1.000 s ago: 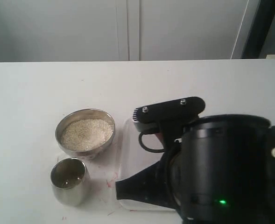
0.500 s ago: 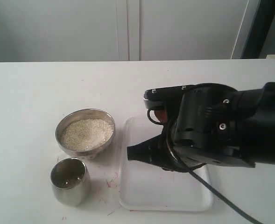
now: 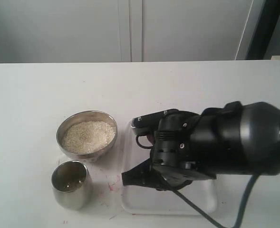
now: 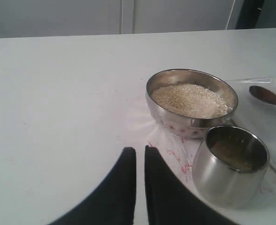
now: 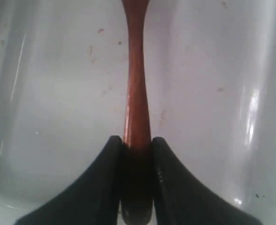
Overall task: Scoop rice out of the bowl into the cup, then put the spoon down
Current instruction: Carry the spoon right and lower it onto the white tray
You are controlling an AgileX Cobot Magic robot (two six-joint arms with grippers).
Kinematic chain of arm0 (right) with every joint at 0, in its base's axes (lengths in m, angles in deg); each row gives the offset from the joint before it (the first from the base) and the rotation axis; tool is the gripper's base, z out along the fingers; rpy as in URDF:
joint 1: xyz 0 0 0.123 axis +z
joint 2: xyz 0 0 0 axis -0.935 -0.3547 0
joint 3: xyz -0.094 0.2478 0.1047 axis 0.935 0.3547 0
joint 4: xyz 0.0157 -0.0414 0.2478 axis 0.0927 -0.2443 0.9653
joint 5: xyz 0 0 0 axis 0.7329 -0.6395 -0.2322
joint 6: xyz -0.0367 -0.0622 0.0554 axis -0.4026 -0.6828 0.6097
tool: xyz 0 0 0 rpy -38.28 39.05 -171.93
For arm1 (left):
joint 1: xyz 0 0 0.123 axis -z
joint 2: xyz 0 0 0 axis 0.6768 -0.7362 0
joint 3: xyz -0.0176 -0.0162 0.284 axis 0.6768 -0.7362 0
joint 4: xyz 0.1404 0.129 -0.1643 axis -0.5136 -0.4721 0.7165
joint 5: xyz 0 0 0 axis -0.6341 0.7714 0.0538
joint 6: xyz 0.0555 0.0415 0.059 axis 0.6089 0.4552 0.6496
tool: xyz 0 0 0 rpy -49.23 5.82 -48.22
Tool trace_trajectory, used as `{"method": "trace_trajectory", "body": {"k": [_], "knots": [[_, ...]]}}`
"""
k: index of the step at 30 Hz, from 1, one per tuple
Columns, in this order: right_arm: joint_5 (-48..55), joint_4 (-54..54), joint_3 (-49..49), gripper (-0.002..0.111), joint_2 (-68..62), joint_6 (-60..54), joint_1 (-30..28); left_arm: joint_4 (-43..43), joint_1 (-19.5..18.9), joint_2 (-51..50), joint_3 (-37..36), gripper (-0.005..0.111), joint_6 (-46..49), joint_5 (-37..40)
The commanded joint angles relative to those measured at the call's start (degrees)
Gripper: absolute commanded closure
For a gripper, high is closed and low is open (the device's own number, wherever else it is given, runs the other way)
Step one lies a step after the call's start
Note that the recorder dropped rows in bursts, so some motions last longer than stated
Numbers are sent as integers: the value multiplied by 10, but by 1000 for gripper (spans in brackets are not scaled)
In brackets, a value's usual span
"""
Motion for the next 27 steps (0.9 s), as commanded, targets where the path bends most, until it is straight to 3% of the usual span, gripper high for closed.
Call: {"method": "trace_trajectory", "body": {"k": [1, 27], "knots": [[-23, -6, 1, 108, -31, 18, -6, 3, 4, 0, 4, 92, 0, -2], [-11, -45, 1, 108, -46, 133, -6, 3, 4, 0, 4, 92, 0, -2]]}}
